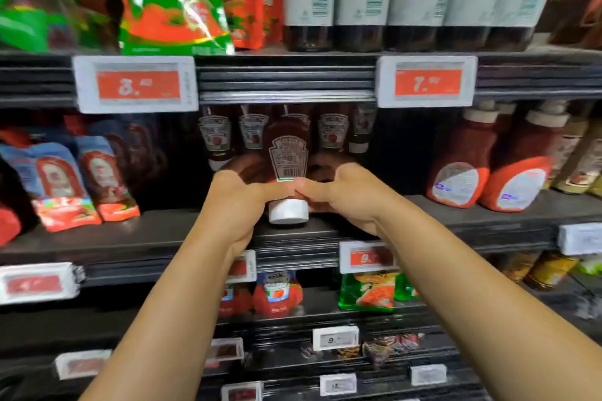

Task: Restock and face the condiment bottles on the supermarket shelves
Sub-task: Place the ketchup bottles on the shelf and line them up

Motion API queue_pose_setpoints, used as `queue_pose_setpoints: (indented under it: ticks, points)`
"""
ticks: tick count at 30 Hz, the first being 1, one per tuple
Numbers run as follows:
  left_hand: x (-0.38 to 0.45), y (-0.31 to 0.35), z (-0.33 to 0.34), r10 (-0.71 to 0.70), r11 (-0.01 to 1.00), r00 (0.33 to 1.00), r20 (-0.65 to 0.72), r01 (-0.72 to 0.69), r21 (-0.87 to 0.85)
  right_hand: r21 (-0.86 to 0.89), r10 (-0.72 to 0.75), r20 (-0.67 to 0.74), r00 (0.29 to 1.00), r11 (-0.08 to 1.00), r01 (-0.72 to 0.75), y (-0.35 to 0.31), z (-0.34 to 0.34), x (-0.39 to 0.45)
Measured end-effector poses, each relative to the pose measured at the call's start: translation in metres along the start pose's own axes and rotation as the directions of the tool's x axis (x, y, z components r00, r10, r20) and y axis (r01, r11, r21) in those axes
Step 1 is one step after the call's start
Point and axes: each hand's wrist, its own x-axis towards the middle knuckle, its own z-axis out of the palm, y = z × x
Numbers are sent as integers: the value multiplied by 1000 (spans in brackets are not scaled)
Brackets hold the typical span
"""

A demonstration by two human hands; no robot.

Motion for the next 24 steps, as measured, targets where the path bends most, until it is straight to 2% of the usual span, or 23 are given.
queue_pose_setpoints:
  ticks: [3,6,11,16,21,24]
  points:
    - [9,-1,31,32,999,998,51,-33,29,32,-191,-111,975,980,196,9,-26,-9]
    - [22,-5,57,27,1000,999,40,-27,2,-41,-284,-193,939,959,281,19,-45,-7]
    - [38,-8,78,141,990,986,88,-140,-13,-55,-323,-290,901,945,322,33,-57,8]
    - [46,-15,74,140,989,983,120,-145,32,-48,-363,-291,885,929,366,47,-53,22]
    - [38,-23,76,201,946,969,143,-230,227,-73,-371,-376,849,926,372,58,-50,25]
    - [36,-26,73,217,942,968,126,-242,232,-78,-384,-424,820,918,390,59,-49,24]
